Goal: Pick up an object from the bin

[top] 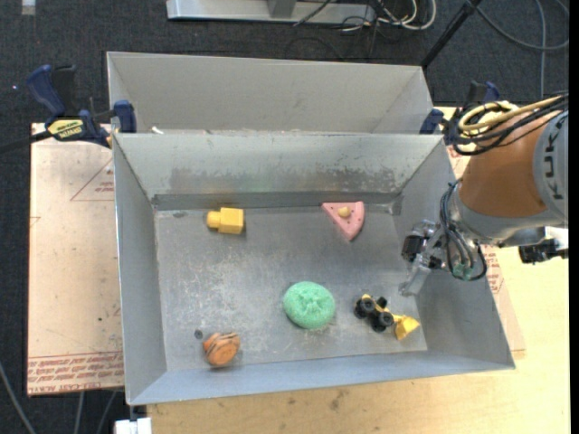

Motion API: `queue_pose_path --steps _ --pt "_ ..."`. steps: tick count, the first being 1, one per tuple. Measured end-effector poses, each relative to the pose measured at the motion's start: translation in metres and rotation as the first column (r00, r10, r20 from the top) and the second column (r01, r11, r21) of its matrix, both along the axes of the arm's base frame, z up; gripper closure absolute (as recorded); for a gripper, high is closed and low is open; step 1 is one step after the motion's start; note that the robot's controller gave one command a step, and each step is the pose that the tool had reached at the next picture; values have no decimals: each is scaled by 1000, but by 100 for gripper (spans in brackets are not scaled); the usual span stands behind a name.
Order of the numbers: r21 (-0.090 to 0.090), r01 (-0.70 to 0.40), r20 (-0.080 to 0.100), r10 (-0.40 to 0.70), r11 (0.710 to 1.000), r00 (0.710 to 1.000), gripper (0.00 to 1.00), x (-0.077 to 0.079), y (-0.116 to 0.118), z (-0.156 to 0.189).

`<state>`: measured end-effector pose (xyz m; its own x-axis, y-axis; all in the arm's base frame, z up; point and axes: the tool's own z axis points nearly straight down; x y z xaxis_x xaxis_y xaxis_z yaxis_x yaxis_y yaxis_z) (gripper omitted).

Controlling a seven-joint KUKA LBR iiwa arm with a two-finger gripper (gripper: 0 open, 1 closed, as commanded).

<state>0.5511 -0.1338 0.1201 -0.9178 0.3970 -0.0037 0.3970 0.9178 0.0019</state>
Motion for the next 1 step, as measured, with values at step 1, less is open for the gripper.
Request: queue_pose_path --steps 1 --pt "0 0 -1 0 1000 1000 100 0 0 7"
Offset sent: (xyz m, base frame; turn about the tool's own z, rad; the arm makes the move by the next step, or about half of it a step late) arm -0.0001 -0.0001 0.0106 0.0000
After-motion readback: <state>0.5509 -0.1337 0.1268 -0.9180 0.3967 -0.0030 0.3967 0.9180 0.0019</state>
